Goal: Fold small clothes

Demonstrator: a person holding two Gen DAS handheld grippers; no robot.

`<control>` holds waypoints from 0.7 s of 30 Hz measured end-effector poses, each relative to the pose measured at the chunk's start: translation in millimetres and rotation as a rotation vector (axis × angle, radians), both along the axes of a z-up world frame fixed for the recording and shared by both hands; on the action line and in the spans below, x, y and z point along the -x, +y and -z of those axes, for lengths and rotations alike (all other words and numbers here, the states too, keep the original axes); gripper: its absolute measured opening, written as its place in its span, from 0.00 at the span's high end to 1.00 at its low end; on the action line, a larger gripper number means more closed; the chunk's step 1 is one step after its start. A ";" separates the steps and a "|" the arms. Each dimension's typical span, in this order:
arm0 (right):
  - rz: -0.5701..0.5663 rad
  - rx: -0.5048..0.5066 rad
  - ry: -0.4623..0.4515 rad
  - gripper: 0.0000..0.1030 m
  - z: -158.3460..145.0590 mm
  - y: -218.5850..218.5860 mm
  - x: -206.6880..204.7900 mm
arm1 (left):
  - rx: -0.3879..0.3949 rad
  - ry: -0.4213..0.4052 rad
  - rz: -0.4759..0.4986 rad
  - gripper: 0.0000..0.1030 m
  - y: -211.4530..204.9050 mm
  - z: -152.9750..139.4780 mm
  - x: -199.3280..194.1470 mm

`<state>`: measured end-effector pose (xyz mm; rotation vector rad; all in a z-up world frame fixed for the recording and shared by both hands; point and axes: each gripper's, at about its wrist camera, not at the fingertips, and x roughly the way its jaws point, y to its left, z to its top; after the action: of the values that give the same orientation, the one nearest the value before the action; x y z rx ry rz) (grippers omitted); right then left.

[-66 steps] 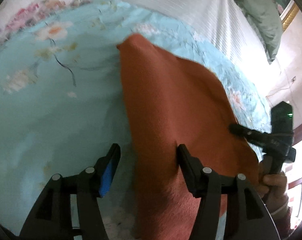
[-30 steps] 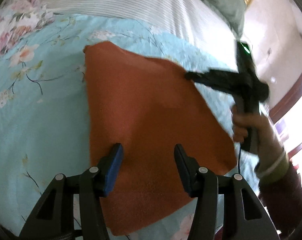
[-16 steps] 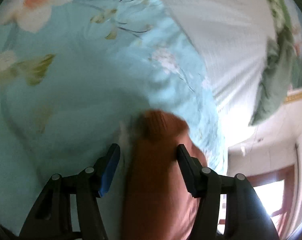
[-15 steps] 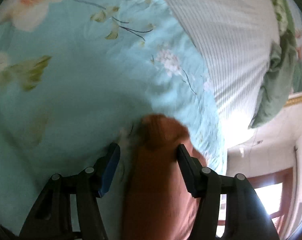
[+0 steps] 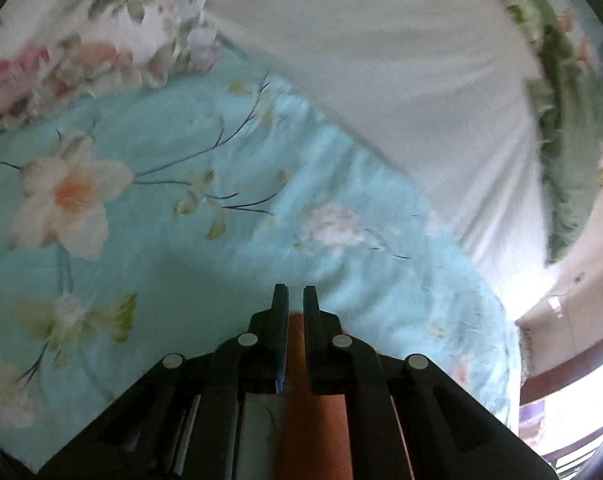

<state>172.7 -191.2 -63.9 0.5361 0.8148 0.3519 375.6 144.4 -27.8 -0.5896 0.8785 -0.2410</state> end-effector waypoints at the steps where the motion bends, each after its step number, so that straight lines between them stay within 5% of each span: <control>1: 0.008 -0.006 0.001 0.79 -0.6 -0.8 -0.9 | -0.001 -0.016 0.020 0.96 -2.9 -6.6 13.6; 5: 0.034 -0.056 -0.007 0.79 -7.0 -0.4 -16.5 | 0.005 -0.053 0.182 0.96 -36.1 -16.2 72.0; 10: 0.078 -0.111 0.014 0.79 0.1 -2.5 -54.9 | 0.017 -0.020 0.353 0.94 -81.2 7.4 127.0; 12: 0.160 -0.027 0.035 0.79 7.7 -9.9 -65.3 | -0.099 0.070 0.325 0.97 -91.1 31.1 126.7; 16: 0.248 0.012 0.065 0.97 35.3 -32.2 -78.4 | 0.038 0.131 0.297 0.99 -79.1 66.9 116.7; 21: 0.246 0.020 0.068 0.93 25.7 -32.8 -72.1 | -0.081 0.085 0.269 0.99 -90.5 43.8 135.9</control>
<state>244.8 -224.1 -89.6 0.6247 0.8070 0.0993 239.7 53.9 -71.6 -0.4077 1.0460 -0.4239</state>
